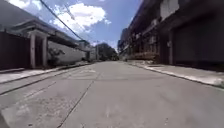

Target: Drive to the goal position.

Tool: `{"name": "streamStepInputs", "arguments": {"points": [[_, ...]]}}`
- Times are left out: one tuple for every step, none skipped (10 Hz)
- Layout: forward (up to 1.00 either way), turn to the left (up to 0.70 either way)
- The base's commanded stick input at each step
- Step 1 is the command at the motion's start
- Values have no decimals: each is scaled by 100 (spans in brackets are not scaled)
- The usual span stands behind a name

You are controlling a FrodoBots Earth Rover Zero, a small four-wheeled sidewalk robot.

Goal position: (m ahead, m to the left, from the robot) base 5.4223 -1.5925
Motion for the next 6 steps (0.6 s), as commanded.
{"name": "streamStepInputs", "arguments": {"points": [[85, 0], [85, 0], [85, 0], [85, 0], [85, 0], [85, 0]]}}
